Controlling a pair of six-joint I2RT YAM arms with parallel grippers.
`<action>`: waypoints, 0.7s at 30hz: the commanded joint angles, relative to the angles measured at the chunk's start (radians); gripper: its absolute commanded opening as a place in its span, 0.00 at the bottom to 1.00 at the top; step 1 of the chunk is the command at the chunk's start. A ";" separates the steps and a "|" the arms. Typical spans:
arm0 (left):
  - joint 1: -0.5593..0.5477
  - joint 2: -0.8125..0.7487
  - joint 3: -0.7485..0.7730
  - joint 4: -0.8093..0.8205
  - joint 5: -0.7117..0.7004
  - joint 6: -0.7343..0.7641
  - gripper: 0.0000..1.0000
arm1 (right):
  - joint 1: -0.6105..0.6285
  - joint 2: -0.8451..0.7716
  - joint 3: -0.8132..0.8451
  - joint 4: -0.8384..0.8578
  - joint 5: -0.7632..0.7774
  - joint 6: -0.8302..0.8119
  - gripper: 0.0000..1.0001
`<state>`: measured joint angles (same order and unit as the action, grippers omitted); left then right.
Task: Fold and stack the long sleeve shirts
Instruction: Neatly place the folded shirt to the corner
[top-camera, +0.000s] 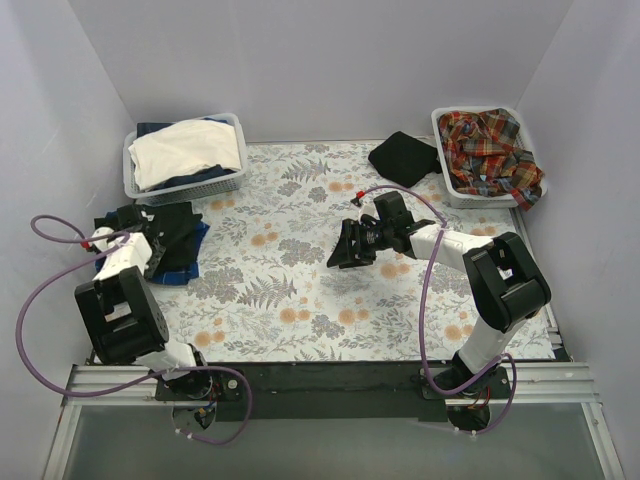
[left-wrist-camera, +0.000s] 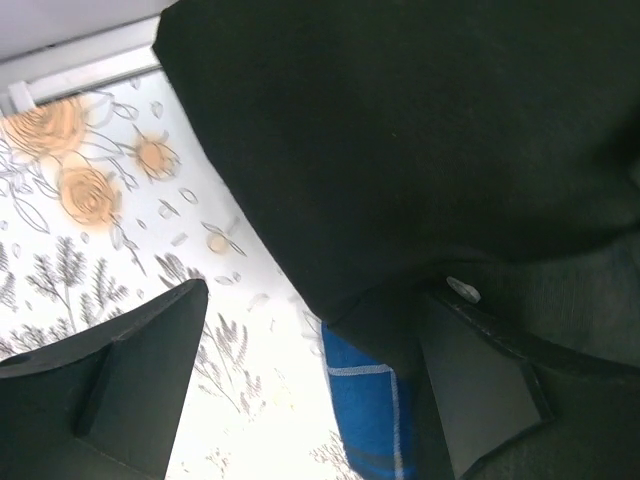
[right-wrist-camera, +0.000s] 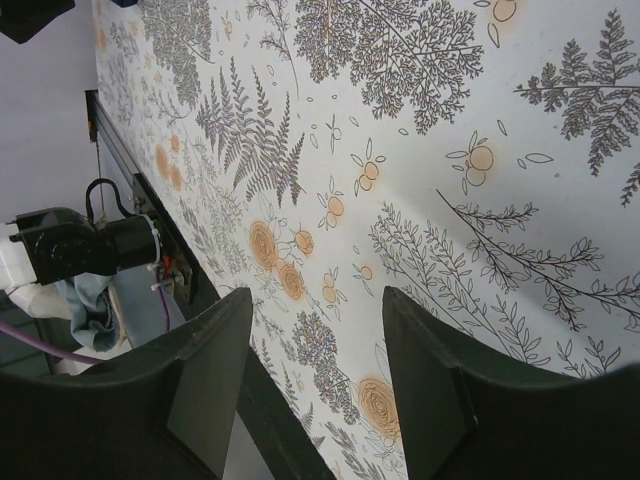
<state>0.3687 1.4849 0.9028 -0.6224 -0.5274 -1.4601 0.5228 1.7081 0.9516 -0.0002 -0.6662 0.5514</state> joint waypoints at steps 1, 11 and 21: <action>0.070 0.015 0.048 0.020 -0.025 0.050 0.84 | -0.003 -0.021 0.018 0.009 -0.026 -0.001 0.63; 0.023 -0.403 0.004 -0.066 0.375 0.136 0.84 | -0.003 -0.091 0.026 -0.079 0.069 -0.042 0.62; -0.037 -0.476 0.062 -0.082 0.682 0.199 0.85 | -0.003 -0.169 0.059 -0.237 0.223 -0.099 0.61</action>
<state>0.3771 0.9806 0.9142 -0.6807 -0.0055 -1.3025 0.5228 1.6020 0.9539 -0.1139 -0.5579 0.5087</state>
